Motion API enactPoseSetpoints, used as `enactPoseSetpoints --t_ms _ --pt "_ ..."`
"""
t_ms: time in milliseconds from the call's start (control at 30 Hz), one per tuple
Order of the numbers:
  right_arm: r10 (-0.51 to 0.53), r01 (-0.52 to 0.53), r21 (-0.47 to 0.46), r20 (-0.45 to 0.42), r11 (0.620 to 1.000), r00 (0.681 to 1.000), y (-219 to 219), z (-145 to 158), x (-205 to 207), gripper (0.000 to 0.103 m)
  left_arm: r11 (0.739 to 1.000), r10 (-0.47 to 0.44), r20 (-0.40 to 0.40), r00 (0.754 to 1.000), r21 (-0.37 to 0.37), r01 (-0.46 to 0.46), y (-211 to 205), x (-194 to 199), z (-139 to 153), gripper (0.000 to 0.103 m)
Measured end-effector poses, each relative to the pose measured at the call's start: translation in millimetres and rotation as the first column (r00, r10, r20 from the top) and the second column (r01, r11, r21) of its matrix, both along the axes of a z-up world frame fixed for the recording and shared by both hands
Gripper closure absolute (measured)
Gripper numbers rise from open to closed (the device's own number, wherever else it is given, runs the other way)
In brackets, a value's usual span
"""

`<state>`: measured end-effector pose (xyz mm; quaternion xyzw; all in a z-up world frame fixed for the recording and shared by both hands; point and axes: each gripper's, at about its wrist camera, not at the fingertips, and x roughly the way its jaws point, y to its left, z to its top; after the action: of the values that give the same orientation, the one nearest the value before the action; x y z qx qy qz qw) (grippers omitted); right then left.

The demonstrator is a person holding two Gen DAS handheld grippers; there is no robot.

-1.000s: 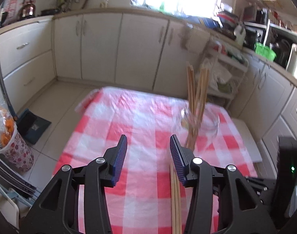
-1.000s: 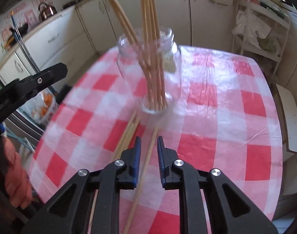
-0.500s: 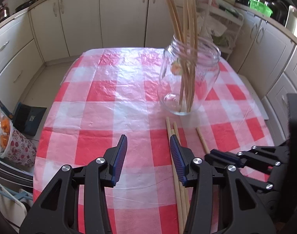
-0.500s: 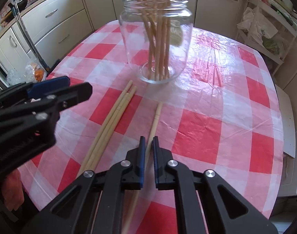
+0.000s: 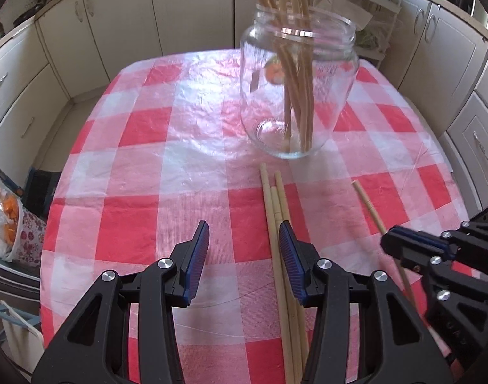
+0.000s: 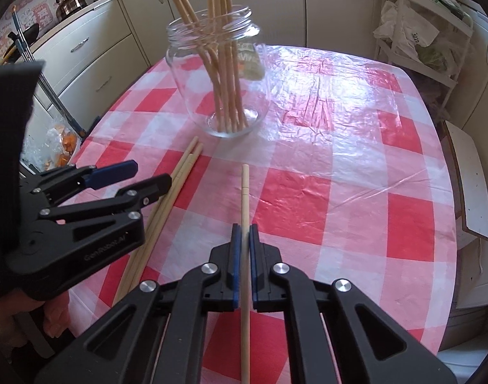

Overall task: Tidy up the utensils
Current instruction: 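Lower the right tool onto a loose chopstick and close it while the left tool grasps another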

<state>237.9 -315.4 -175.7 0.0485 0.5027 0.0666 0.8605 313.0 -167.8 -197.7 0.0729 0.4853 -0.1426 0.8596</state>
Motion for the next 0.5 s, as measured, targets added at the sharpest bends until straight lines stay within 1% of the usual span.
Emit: enactPoseSetpoints --t_ms 67,133,167,233,367,433,500 --pt "-0.004 0.004 0.006 0.001 1.0 1.0 -2.9 0.6 -1.0 0.097 1.0 0.013 -0.001 1.0 0.01 -0.013 2.9 0.4 -0.4 0.064" --pt "-0.01 0.01 0.015 0.004 1.0 1.0 -6.3 1.8 -1.8 0.097 0.999 0.039 -0.013 0.999 -0.014 -0.039 10.5 1.2 -0.1 0.069" --pt "-0.012 0.012 0.019 0.005 1.0 1.0 -7.8 2.2 -2.0 0.097 0.999 0.044 -0.018 0.999 -0.02 -0.044 12.3 1.8 -0.5 0.069" --pt "-0.014 0.014 0.027 0.009 1.0 1.0 -10.3 3.3 -1.3 0.097 0.999 0.047 -0.023 0.999 -0.009 -0.048 12.2 3.0 -2.7 0.072" --pt "-0.015 0.014 0.035 0.014 0.999 1.0 -12.7 3.5 -0.7 0.097 1.0 0.028 -0.017 0.999 0.003 -0.028 4.0 3.4 -3.9 0.072" --pt "-0.016 0.016 0.038 0.017 0.999 1.0 -14.3 3.8 0.1 0.097 0.999 0.034 0.007 0.999 -0.006 -0.034 1.8 2.9 0.9 0.072" --pt "-0.019 0.018 0.04 0.018 0.999 1.0 -15.0 4.0 0.8 0.097 0.999 0.035 0.008 0.999 -0.023 -0.035 1.4 3.0 3.2 0.072"
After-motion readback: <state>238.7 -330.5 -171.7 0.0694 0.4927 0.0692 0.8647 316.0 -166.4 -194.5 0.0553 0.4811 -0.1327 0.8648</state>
